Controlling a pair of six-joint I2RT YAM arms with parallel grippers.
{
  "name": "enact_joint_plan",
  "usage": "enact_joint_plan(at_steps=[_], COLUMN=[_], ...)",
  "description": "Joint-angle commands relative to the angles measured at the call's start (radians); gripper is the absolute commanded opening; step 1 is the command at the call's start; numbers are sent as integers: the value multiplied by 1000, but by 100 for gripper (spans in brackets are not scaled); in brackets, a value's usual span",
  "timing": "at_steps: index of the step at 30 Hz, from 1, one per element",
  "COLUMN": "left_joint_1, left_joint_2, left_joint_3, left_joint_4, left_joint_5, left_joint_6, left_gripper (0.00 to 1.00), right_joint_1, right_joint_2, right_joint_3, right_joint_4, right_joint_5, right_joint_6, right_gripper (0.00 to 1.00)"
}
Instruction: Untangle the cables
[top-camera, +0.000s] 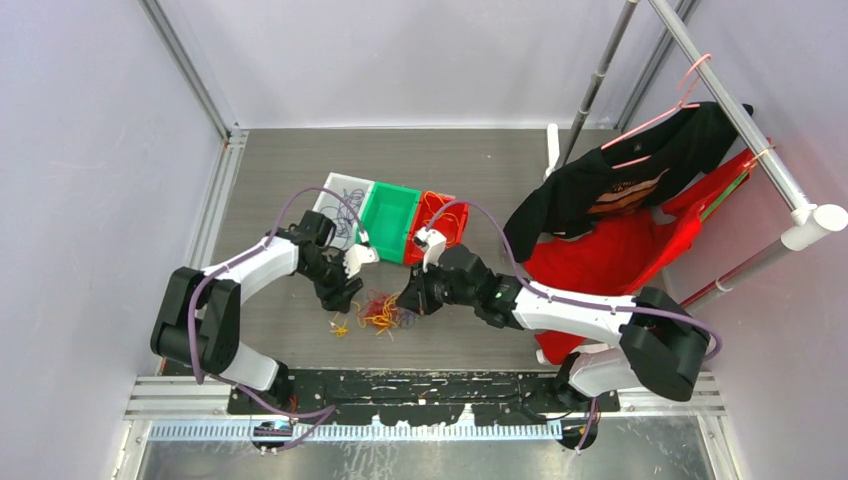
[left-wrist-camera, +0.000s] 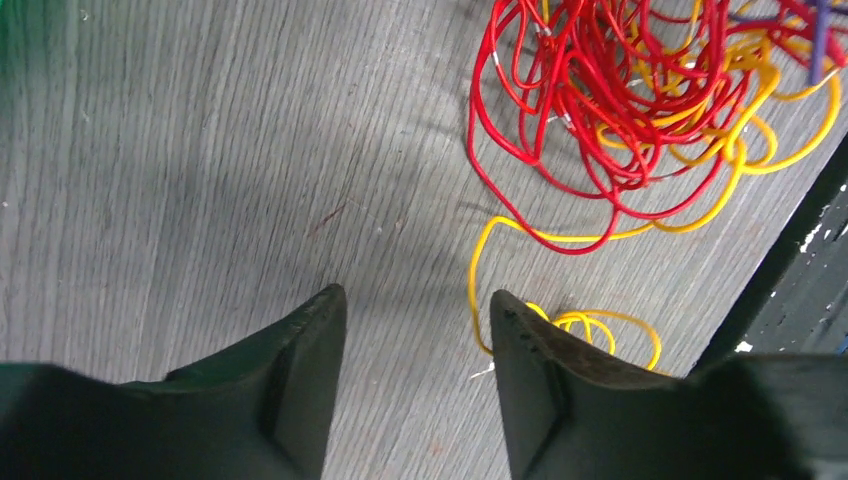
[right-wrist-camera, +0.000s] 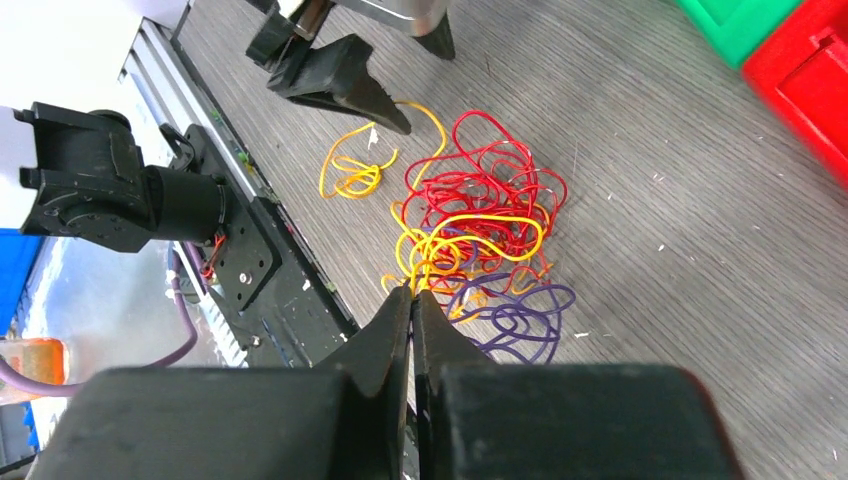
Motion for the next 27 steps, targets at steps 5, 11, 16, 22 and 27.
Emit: enact_joint_plan(at_steps=[5,11,16,22,27], left_joint_1=[-38,-36,-36,-37,-39], left_joint_2=[-3,-176,-301,-337,-374], left_joint_3=[49,225,415,601,667], left_joint_4=[-16,-282,-475,-587,-586], left_joint_5=[-31,-19,7,81,113], left_joint_6=[-24,-9,-9,-60,-88], left_gripper=[3,0,0,0,0], right_joint_1=[-4,-4,-4,10,55], right_joint_2=[-89,-134,-185,-116,-15], right_joint_3=[-28,-25,39,210,318], right_joint_4=[-40,-42,-48,-16,47], right_joint_5=[45,97,164,127,89], right_joint_6=[2,-31,-162,-305,-350], right_gripper=[13,34,53,70,74])
